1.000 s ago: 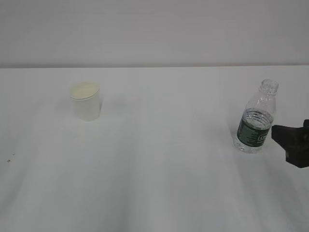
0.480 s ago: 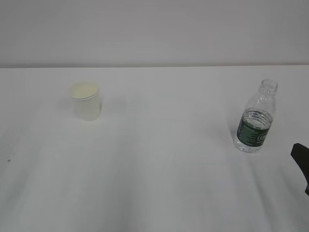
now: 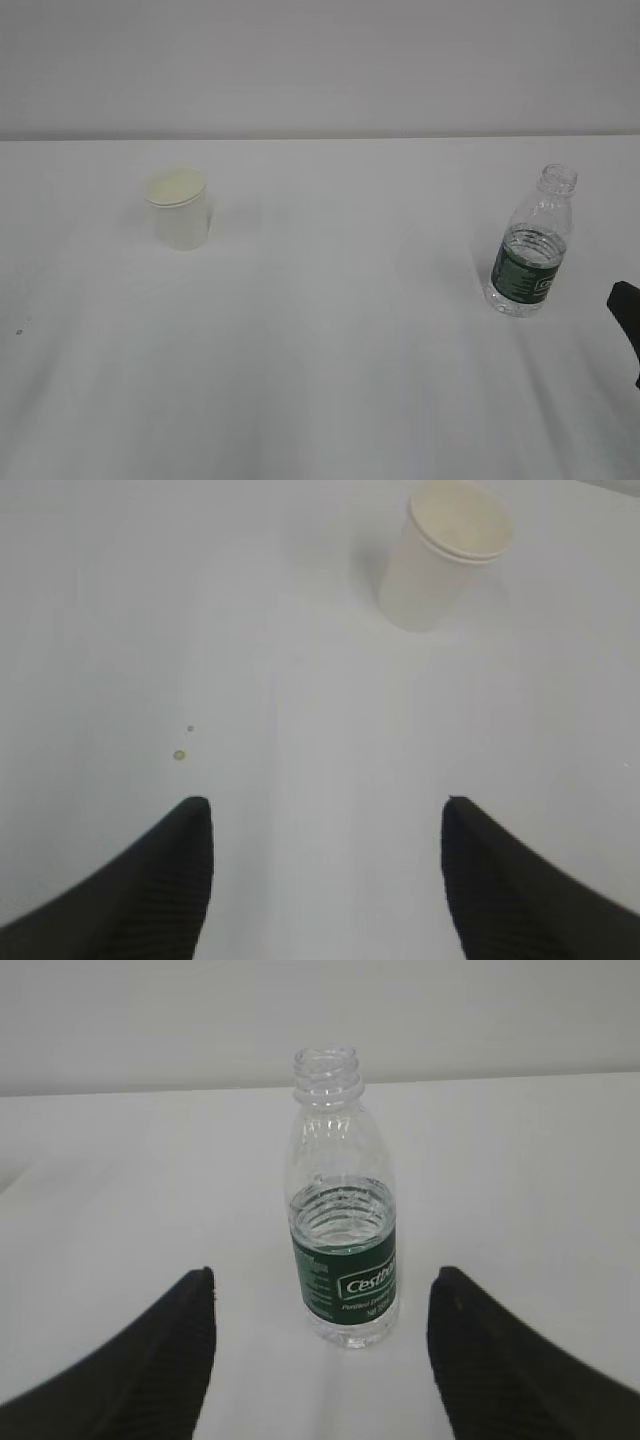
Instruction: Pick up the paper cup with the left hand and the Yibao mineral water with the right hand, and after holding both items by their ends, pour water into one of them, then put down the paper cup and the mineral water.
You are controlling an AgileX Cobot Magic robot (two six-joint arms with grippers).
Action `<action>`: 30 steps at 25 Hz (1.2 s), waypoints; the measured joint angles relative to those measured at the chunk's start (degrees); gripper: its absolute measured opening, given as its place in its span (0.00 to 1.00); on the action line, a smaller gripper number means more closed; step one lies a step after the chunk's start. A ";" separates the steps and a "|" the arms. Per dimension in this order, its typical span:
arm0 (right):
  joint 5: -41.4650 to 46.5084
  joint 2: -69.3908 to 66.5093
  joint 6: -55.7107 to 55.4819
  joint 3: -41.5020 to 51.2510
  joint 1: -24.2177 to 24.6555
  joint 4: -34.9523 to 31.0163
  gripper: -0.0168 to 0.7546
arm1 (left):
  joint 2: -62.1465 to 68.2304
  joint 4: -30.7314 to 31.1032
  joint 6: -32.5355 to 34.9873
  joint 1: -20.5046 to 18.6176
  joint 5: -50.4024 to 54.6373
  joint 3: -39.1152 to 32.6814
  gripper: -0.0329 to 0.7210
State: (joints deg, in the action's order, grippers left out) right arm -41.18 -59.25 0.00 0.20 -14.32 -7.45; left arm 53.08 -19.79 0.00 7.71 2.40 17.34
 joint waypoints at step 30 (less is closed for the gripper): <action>-2.63 0.00 -0.64 0.00 0.00 0.90 0.67 | 12.17 21.50 -1.97 16.93 -48.19 -17.69 0.63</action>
State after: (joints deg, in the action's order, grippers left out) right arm -43.80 -59.25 -0.64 0.20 -14.32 -6.55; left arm 65.25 1.71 -1.97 24.64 -45.79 -0.34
